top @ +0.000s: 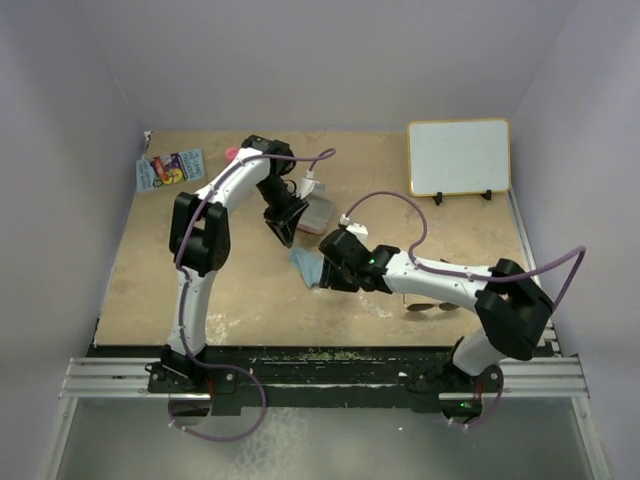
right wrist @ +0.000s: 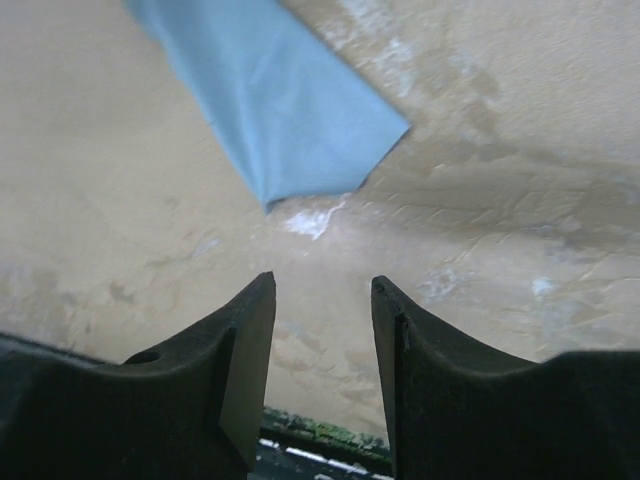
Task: Organize the sunglasses
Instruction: Fold the glasses cleaning cloth at the center of the board, then adjust the sunglasses case at the center of the board.
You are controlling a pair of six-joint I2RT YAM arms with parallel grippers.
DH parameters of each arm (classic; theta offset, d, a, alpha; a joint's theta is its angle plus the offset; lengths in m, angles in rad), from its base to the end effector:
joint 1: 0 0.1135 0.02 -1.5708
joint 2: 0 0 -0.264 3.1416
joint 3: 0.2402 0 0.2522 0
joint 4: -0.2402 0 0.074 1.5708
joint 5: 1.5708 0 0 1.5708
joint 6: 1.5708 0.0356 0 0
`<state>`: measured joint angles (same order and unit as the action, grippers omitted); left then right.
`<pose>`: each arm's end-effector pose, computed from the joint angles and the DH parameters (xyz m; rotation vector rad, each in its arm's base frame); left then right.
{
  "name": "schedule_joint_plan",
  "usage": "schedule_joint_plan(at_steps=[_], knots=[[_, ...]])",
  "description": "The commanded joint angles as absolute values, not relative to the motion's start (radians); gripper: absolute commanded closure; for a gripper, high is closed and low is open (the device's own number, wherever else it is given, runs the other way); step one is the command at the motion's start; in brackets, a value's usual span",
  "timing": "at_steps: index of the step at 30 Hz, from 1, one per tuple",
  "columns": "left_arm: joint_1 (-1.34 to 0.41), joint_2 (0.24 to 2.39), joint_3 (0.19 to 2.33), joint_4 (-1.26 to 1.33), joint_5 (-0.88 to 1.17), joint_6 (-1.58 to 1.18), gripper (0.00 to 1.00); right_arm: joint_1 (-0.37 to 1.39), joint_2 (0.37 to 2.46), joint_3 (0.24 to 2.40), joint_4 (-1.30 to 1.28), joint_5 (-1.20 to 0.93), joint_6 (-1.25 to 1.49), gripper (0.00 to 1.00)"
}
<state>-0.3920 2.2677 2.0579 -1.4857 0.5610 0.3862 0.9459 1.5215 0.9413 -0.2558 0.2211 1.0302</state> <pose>0.3888 -0.1812 0.2203 -1.0526 -2.7047 0.8355 0.1922 0.2531 0.2124 0.2107 2.4773 0.6465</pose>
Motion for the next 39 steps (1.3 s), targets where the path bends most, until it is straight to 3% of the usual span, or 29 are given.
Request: schedule_joint_plan(at_steps=[1,7,16,22,26,31,39], knots=[[-0.376,2.184,1.966,-1.421,0.543,0.399,0.71,0.927,1.597,1.045,-0.407,0.320,1.045,0.53],[-0.371,2.033,1.819,-1.236,0.385,0.359,0.68,0.895,1.607,1.031,-0.353,0.306,1.037,0.55],[-0.348,1.960,1.886,-1.054,0.370,0.275,0.68,0.880,1.609,1.223,-0.380,0.342,0.933,0.75],[-0.348,2.116,1.995,-1.065,0.475,0.261,0.68,0.832,1.635,1.220,-0.325,0.289,0.936,1.00],[-0.348,2.216,2.044,-1.103,0.479,0.273,0.71,0.777,1.655,1.250,-0.301,0.252,0.908,1.00],[-0.349,2.210,1.969,-1.052,0.476,0.286,0.97,0.748,1.707,1.327,-0.306,0.225,0.868,1.00],[-0.348,2.215,1.870,-0.996,0.464,0.292,0.97,0.744,1.817,1.380,-0.238,0.161,0.880,1.00]])
